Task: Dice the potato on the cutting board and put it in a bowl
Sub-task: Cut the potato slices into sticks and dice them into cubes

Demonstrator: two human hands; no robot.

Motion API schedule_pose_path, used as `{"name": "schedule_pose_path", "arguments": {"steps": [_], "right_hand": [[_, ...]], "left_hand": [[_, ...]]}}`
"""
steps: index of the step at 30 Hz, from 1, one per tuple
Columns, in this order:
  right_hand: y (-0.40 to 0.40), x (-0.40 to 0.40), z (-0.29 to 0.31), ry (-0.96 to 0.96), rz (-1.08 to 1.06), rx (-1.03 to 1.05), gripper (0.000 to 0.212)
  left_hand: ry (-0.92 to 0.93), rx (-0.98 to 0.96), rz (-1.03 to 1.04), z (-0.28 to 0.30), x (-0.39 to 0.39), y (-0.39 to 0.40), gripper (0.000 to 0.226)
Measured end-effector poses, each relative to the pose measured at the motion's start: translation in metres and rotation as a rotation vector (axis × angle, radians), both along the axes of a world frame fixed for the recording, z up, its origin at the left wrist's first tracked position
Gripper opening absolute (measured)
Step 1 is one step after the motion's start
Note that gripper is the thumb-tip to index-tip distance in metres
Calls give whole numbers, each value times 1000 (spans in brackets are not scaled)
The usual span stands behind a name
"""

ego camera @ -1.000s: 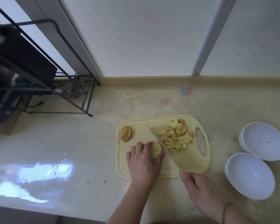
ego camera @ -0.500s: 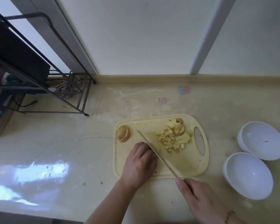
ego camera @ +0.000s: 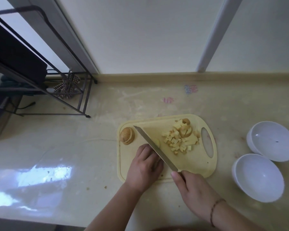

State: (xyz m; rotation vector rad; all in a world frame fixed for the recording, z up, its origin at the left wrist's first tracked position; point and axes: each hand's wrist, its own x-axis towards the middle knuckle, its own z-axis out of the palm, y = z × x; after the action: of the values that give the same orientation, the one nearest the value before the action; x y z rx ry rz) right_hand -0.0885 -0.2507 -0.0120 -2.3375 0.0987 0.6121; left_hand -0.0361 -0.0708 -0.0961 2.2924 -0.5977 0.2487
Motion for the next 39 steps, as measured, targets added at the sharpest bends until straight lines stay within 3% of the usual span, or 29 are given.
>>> {"name": "schedule_pose_path", "arguments": {"steps": [7, 20, 28, 39], "right_hand": [[-21, -5, 4, -2, -104, 15, 59], [-14, -27, 12, 9, -3, 80, 52], [-30, -46, 15, 58, -14, -12, 46], [-10, -17, -6, -44, 0, 31, 61]], "left_hand": [[-54, 15, -12, 2, -2, 1, 9], [-14, -23, -7, -1, -3, 5, 14], [-14, -35, -1, 0, -2, 5, 4], [-4, -19, -15, 0, 0, 6, 10]]}}
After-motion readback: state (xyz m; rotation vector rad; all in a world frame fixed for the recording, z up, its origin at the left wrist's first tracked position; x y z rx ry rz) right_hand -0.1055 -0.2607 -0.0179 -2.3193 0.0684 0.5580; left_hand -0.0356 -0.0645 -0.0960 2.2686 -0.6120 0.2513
